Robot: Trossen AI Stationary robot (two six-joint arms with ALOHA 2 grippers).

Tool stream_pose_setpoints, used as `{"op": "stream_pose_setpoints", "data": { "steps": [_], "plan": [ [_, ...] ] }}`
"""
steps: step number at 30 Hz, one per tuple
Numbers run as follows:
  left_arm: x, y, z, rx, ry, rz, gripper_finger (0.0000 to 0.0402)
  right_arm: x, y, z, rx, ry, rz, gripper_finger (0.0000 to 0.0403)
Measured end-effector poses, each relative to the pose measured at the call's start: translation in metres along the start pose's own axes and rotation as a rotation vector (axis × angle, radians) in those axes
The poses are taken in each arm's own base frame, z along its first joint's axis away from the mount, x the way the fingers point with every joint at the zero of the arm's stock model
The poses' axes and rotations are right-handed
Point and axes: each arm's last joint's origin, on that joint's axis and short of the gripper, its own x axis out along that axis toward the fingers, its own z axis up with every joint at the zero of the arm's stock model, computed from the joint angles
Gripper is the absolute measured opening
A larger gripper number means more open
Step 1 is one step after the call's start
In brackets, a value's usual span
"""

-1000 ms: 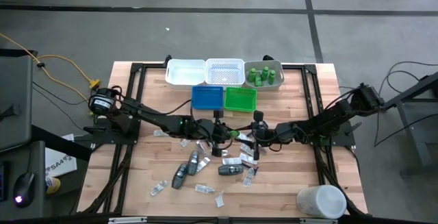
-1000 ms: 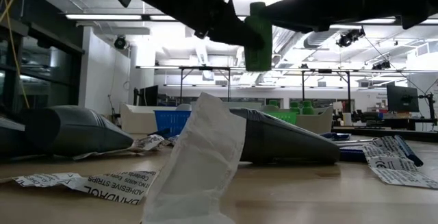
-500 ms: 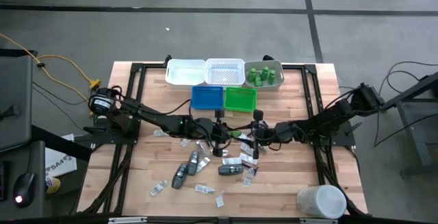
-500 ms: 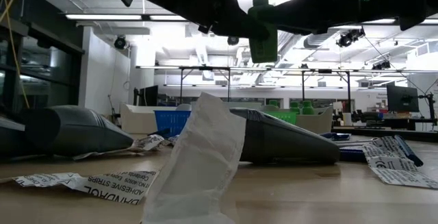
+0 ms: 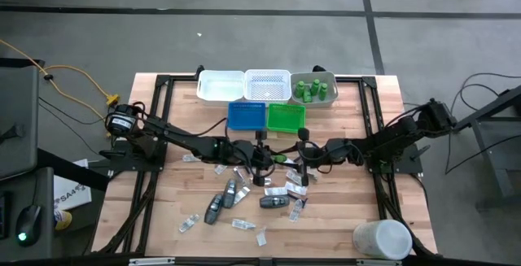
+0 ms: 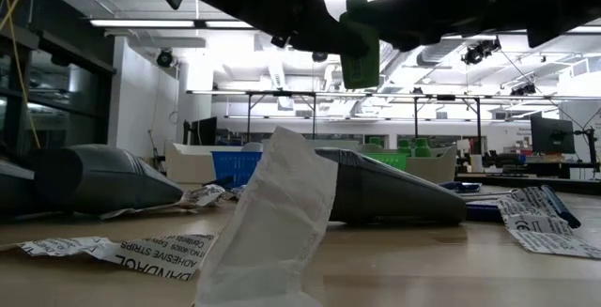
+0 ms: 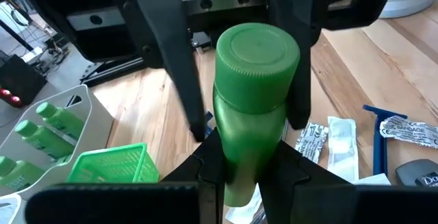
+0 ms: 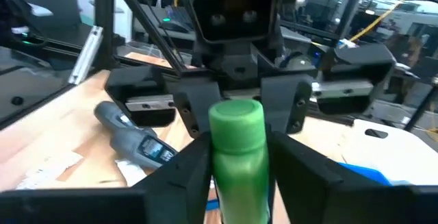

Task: Pick & Place Travel size toiletries
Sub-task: Put the green shampoo bottle into the gray bin

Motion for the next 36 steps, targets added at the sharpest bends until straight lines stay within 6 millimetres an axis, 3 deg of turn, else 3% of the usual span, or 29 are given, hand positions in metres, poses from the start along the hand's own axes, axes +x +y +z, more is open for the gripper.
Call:
{"op": "stream_pose_setpoints", "data": {
  "steps": [5,12,21,25,29,36],
  "plan": [
    [0.0,0.0,0.0,-0.004,0.001,0.002,0.005,0.0,0.0,0.0,-0.013,-0.004,0.015,0.0091],
    [0.0,-0.001,-0.001,-0.001,0.007,-0.006,0.0058,0.0,0.0,0.0,-0.022,-0.004,0.016,0.0099],
    [-0.006,0.005,-0.004,0.05,0.111,0.122,0.0227,-0.001,-0.009,0.001,0.018,0.025,-0.189,0.0088],
    [-0.015,0.011,-0.007,0.072,0.222,0.247,0.0257,-0.004,-0.026,0.002,0.061,0.045,-0.426,0.0088],
    [-0.027,0.019,-0.015,0.029,0.278,0.27,0.0249,-0.007,-0.055,-0.002,0.155,0.053,-0.716,0.0088],
    [-0.057,0.033,-0.062,-0.042,0.306,0.313,0.0207,-0.018,-0.11,-0.02,0.288,0.074,-1.042,0.0086]
  ]
}}
